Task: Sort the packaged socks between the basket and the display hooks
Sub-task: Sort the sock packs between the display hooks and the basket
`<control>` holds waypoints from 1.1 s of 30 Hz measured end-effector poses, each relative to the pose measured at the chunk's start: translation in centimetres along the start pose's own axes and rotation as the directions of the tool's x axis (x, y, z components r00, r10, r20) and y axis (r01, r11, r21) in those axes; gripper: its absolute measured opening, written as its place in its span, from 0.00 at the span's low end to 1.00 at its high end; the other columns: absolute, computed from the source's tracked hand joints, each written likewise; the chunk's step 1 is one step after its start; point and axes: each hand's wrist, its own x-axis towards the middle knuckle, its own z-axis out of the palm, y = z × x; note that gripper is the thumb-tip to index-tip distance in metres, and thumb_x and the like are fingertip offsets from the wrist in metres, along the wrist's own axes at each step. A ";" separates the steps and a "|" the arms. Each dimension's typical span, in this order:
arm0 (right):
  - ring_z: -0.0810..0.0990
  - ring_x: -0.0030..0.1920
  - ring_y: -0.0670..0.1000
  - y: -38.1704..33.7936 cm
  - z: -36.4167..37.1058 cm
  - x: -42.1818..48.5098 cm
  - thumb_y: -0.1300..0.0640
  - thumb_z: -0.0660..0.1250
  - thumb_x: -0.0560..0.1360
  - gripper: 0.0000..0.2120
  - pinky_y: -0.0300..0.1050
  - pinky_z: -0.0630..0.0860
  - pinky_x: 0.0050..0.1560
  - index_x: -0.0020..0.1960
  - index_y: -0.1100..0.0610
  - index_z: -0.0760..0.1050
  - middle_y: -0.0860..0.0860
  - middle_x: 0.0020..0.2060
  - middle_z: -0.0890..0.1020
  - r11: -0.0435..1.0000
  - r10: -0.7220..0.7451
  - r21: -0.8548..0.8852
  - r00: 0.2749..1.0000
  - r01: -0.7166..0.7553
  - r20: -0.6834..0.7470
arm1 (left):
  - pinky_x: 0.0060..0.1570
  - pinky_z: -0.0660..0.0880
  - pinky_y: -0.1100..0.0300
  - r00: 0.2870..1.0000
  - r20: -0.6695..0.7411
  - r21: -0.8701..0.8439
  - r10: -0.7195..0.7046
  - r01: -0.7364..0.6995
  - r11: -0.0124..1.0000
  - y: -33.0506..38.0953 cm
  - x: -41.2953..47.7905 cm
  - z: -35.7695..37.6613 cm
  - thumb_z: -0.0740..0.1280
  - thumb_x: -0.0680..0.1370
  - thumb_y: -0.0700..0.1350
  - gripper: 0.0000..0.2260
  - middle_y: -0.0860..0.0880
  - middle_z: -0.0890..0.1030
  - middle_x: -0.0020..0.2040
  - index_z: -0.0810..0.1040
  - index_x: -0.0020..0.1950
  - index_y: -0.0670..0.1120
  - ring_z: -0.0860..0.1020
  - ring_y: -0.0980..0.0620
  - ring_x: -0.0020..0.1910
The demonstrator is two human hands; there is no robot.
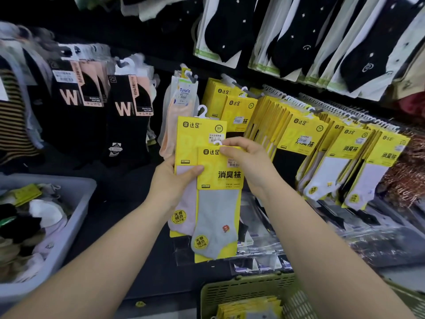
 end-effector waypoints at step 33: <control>0.65 0.62 0.50 -1.5 1.0 0.8 0.52 0.68 0.74 0.22 0.41 0.59 0.64 0.63 0.58 0.66 0.52 0.60 0.65 0.842 -0.486 -0.473 0.746 0.260 -0.456 | 0.52 0.78 0.59 0.996 0.091 0.111 0.005 -0.015 0.994 1.4 -0.5 0.1 0.62 0.81 0.48 0.09 0.54 0.84 0.54 0.77 0.59 0.55 0.82 0.54 0.54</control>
